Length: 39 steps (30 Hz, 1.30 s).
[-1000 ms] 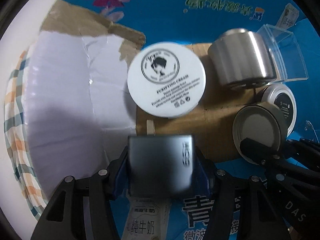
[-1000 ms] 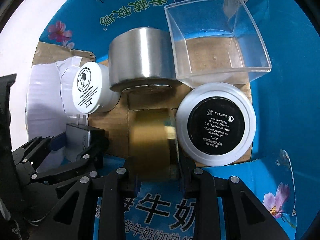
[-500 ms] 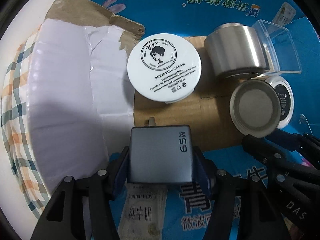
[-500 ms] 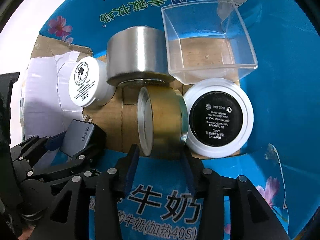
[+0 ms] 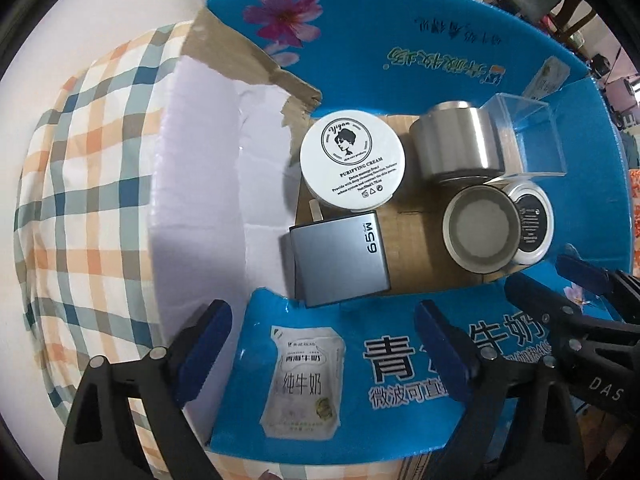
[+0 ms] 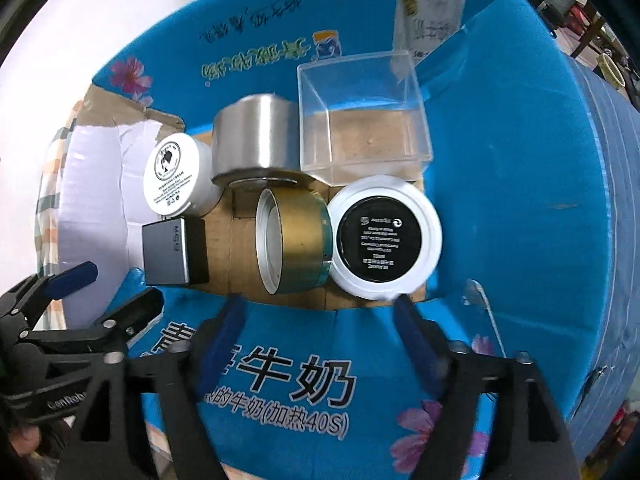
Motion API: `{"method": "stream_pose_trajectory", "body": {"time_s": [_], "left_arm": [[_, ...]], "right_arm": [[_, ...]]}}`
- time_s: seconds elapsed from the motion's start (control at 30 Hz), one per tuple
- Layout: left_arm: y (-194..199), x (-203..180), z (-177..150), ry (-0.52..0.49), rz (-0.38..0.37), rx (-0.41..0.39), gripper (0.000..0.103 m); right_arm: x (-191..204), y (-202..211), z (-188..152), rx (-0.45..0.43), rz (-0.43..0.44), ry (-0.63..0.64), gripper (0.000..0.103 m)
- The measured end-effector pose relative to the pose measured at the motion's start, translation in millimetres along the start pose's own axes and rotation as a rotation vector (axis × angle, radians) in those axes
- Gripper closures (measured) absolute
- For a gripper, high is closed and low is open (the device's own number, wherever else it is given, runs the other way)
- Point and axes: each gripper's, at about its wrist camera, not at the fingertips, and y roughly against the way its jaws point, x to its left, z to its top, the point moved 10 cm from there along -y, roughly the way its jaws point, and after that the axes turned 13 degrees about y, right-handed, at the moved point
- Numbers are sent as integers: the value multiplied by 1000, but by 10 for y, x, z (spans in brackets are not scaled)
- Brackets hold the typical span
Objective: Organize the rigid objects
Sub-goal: 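Lower both items into the box and open both grippers, then move both tools back over the car key and white device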
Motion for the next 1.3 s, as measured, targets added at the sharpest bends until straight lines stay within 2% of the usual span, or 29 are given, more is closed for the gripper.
{"method": "stream_pose_trajectory", "body": {"time_s": [0.1,0.23,0.33,0.6,0.77,0.97,1.3], "left_arm": [[86,52,-13,4,1,-24,10],[229,71,-142,19,-17,-52,10],[254,58,-159,14,-20,-66,10],[958,-65,-153,17,-32,-227,10],[1424,-165,-231,21,-30,-335,10],[1777,-347,-327,2,-29,-423,10],[1992,-850,-591,-13,-48,-454,10]], "right_arm": [[5,71,-35,-12,-12,7,19],[3,180,-82,-32,-65,12,0],[-36,314,-38,-58,-95,24,0],[-27,975,-134,-148,-159,86,0],[0,1365,-194,-212,-141,89,0],[-28,1779,-319,-273,-112,93,0],[-347,2252,-576,-343,-58,80,0]]}}
